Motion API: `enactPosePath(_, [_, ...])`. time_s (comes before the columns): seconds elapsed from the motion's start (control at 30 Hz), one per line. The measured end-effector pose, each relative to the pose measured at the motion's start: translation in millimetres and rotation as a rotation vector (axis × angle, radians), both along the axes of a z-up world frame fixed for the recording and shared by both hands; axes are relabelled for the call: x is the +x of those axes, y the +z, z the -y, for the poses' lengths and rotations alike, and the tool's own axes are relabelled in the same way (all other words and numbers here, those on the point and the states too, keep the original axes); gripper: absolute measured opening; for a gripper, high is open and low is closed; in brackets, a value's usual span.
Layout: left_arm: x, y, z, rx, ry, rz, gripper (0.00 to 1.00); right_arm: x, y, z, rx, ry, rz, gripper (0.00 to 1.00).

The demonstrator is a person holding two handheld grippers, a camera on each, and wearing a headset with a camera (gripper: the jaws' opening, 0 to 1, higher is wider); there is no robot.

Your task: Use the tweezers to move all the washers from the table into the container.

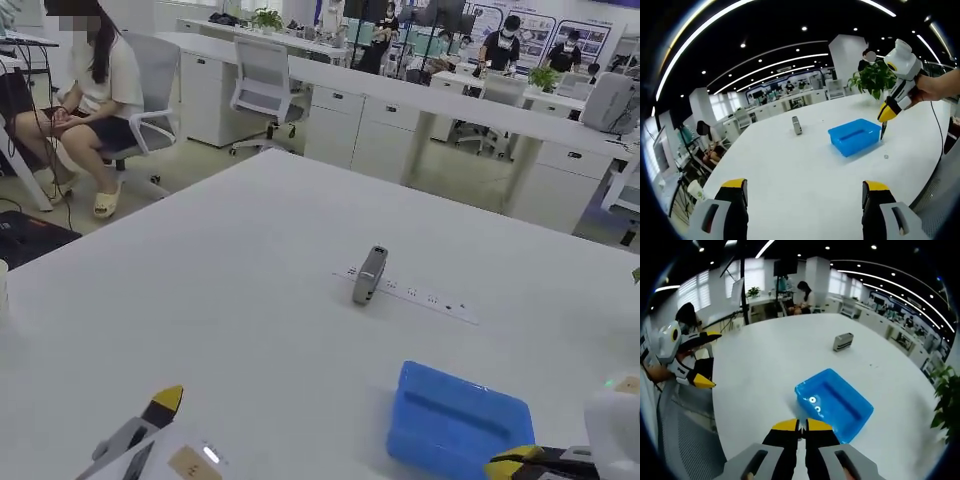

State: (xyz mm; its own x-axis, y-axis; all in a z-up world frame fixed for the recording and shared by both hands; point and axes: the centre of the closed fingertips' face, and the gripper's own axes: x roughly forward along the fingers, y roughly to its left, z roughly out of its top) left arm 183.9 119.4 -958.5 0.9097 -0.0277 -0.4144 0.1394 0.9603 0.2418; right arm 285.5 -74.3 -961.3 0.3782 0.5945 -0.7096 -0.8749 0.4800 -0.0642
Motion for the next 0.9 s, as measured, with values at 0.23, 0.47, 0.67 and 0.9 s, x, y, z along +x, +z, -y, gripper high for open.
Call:
enactPosePath(0.23, [0.2,-0.8,0.9,0.0,-0.004,-0.003,0.98,23.2,13.6,-1.6,0.011,-0.025,0.042,0.0])
enactPosePath(0.47, [0.3,-3.5,2.1,0.008,-0.011,-0.015,0.97,50.8,14.0,-3.9,0.024,-0.064,0.068,0.0])
enactPosePath(0.67, [0.7,2.2,2.0,-0.011,-0.007,0.012,0.97,72.2,-1.7,-6.5,0.01,-0.102,0.067,0.0])
enactPosePath(0.9, [0.6,-0.4,1.2,-0.005,-0.003,-0.002,0.97,80.8,-33.0,-4.6,-0.038,-0.115,0.025,0.0])
